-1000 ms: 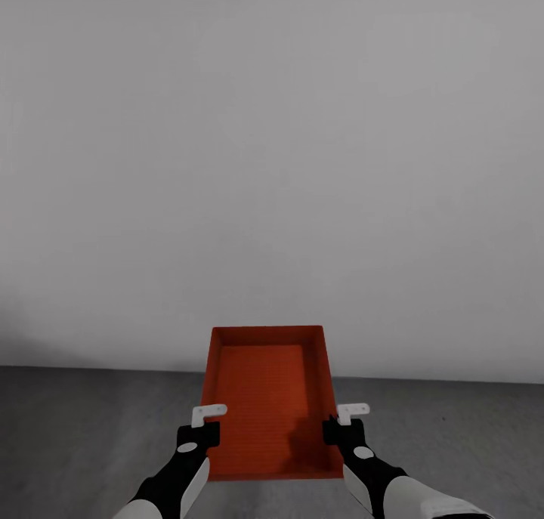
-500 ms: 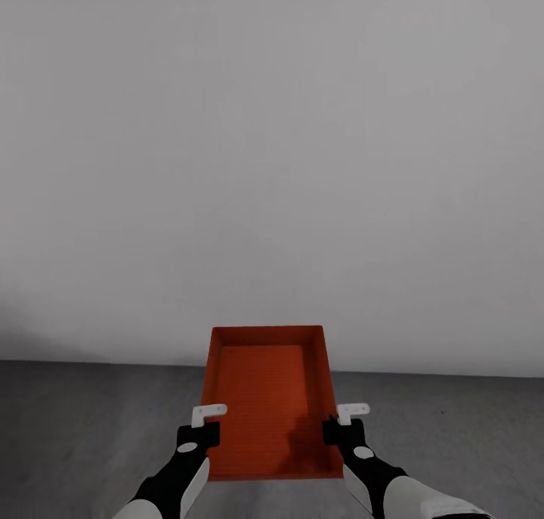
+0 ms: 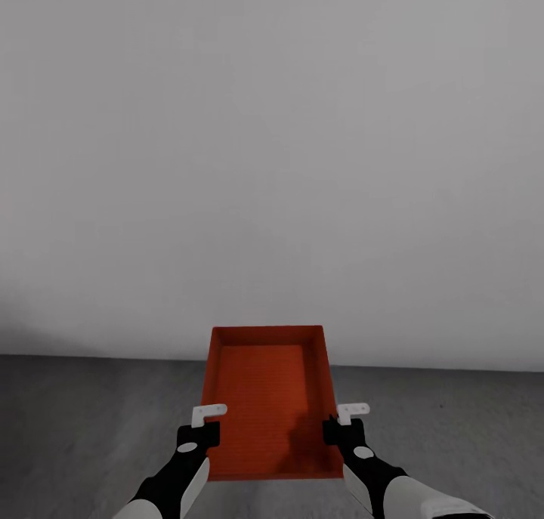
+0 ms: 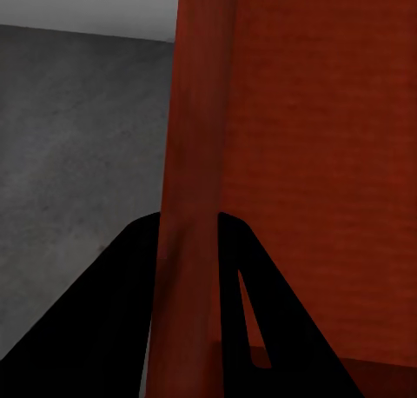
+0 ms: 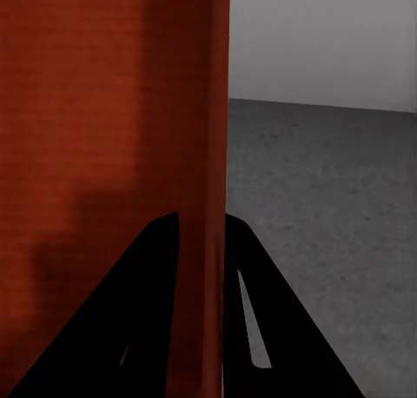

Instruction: Move the two storage containers from the living room to the garage. In the garage, place one container on the floor and stack the other container on top of it (either order is fine).

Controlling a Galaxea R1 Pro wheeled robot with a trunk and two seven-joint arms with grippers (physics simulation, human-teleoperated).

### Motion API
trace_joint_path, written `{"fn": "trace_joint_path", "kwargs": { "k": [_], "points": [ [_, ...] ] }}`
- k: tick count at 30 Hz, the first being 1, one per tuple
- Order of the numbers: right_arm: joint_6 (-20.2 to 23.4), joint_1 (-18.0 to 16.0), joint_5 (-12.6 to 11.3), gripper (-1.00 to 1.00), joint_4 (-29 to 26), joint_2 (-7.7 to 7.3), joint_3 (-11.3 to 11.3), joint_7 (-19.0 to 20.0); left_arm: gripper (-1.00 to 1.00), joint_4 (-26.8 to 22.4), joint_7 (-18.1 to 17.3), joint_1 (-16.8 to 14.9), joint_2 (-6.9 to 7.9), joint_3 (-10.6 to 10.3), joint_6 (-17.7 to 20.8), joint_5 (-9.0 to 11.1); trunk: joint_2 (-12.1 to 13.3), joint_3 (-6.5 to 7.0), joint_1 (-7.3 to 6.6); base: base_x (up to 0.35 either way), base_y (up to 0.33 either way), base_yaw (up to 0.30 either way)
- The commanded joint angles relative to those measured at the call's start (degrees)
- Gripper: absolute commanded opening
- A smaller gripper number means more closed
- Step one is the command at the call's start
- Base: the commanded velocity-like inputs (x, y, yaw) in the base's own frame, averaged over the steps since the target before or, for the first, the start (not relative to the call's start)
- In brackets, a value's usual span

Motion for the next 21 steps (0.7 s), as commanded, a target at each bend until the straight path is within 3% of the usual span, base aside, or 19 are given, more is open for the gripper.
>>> {"fn": "trace_joint_path", "kwargs": {
  "k": [1,21],
  "points": [
    [-0.16,-0.03,-0.12,-1.00,0.14,0.00,-1.31,-0.44,-1.00,-2.60,0.54,-0.07,0.46,2.19,0.14,-0.92,-0.06,-0.17,0.00,0.000,0.000,0.000],
    [-0.16,-0.01,-0.12,-1.00,0.14,0.00,-1.31,-0.43,-1.00,-2.60,0.54,-0.05,0.46,2.21,0.14,-0.92,-0.06,-2.01,0.00,0.000,0.000,0.000]
  ]
}}
